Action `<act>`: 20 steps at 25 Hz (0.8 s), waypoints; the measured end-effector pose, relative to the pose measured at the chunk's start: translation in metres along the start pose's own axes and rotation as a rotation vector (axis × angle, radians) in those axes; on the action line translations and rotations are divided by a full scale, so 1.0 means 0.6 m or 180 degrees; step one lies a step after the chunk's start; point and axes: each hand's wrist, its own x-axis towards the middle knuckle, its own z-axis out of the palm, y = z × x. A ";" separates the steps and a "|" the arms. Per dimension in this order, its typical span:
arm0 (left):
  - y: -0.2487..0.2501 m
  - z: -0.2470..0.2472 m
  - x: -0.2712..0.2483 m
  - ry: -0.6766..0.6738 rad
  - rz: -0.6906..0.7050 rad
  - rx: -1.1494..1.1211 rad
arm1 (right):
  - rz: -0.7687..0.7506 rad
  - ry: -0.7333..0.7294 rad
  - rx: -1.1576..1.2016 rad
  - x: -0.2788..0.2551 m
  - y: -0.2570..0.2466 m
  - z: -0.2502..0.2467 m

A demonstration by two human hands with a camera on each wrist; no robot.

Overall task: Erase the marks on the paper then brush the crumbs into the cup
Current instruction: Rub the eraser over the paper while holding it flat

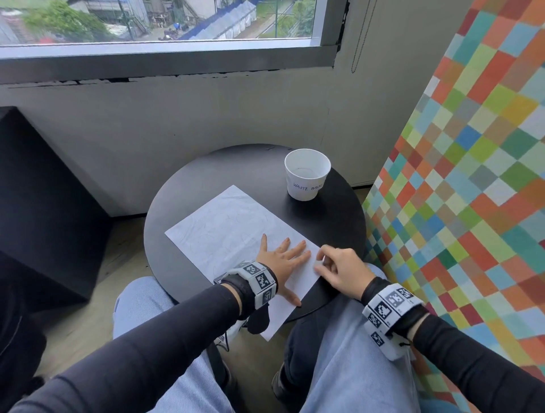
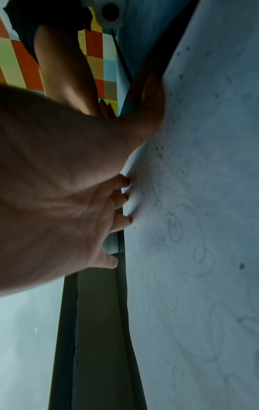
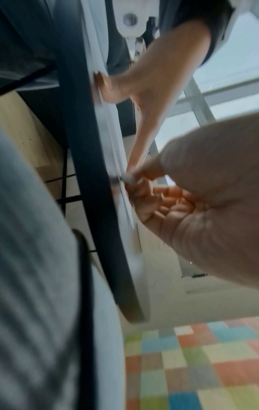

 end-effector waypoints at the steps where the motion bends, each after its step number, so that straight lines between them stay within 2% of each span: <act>1: 0.001 -0.001 0.000 -0.0005 -0.0019 0.0024 | -0.0171 -0.0261 0.0037 -0.006 -0.007 0.004; 2: 0.002 -0.002 -0.001 -0.0014 -0.0034 0.0040 | -0.0294 -0.0477 0.0042 -0.010 -0.012 0.008; 3: 0.002 -0.003 0.000 -0.0021 -0.0040 0.0054 | -0.0307 -0.0504 0.0022 -0.010 -0.012 0.009; 6: 0.003 -0.004 0.001 -0.0049 -0.0041 0.0067 | 0.0035 0.0060 0.0055 0.001 0.004 0.002; 10: 0.004 -0.003 0.001 -0.0055 -0.0068 0.0083 | -0.0260 -0.0335 0.0131 -0.009 -0.003 0.008; 13: 0.005 -0.006 0.003 -0.0079 -0.0074 0.0102 | 0.0151 0.0270 0.0045 0.002 0.013 0.000; 14: 0.005 -0.007 0.002 -0.0092 -0.0082 0.0106 | 0.0174 0.0280 0.0008 0.003 0.015 -0.001; 17: 0.006 -0.007 0.002 -0.0091 -0.0100 0.0141 | -0.0131 -0.0188 0.0139 -0.006 0.005 0.007; 20: 0.007 -0.009 0.003 -0.0112 -0.0092 0.0141 | 0.0167 0.0277 0.0158 0.000 0.017 -0.002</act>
